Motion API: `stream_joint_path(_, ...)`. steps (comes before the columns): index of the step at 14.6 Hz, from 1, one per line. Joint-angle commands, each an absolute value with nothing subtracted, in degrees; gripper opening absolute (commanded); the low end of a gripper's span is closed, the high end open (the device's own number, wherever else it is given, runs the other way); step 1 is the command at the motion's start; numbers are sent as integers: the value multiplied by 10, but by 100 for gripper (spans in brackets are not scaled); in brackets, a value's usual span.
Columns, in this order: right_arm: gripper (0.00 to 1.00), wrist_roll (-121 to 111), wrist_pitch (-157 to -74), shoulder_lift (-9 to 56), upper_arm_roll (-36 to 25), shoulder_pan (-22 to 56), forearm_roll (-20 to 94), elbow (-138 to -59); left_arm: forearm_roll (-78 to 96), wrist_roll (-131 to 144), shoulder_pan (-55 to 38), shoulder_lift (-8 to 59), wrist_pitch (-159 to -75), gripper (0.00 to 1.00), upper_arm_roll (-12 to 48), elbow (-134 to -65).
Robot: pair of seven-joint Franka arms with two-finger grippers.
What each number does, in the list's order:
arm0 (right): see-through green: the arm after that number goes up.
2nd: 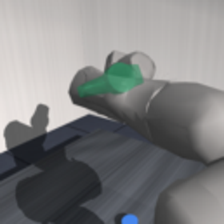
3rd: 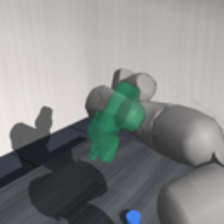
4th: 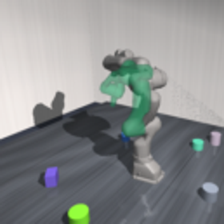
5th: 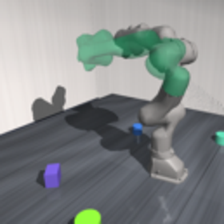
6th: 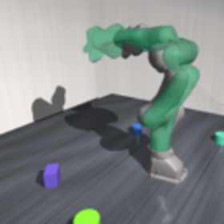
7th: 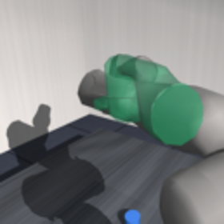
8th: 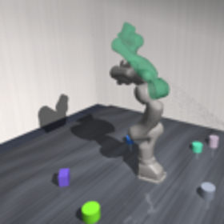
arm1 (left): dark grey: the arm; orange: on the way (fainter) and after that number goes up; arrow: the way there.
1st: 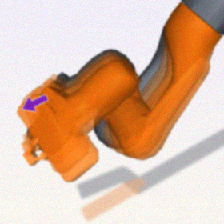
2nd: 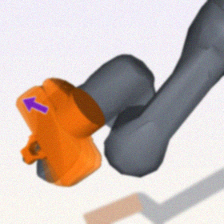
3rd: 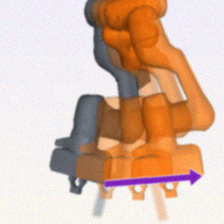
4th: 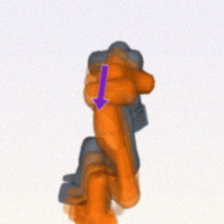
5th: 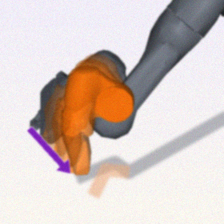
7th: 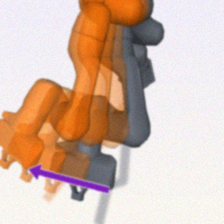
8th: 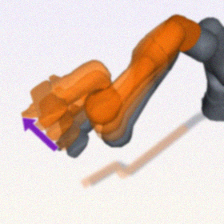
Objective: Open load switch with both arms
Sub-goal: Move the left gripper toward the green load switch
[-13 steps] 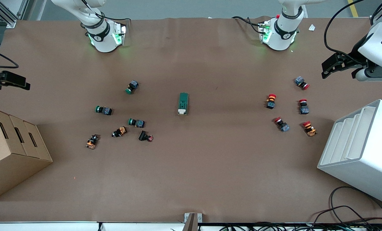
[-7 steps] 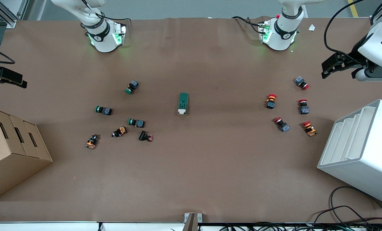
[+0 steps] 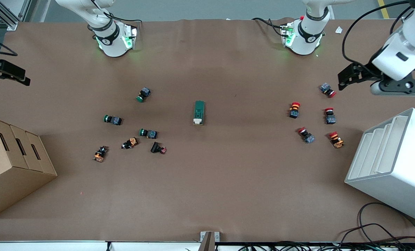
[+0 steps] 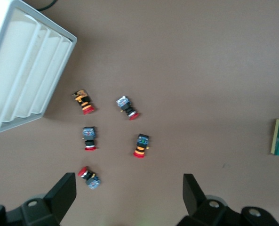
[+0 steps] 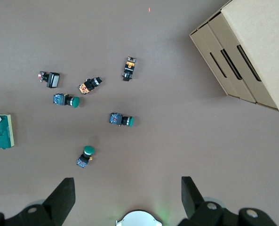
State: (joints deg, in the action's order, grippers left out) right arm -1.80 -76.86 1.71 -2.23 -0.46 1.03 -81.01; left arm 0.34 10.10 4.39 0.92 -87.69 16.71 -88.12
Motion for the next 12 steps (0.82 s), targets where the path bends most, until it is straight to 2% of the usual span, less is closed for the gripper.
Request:
stream_joint_path(1, 100, -23, -794, -38, -26, 2, 11, -882, 1, 194, 43, 21, -879, 100, 216, -868)
stream_joint_path(6, 100, -23, -813, -83, -25, 3, 11, -946, 0, 398, 33, 56, -930, 100, 293, -871)
stream_joint_path(9, 100, -22, -818, -79, -25, 3, 10, -940, -2, 514, -8, 74, -968, 100, 314, -874)
stream_joint_path(12, 100, -17, -819, -63, -25, 5, 8, -899, -31, 581, -68, 86, -1030, 100, 314, -898)
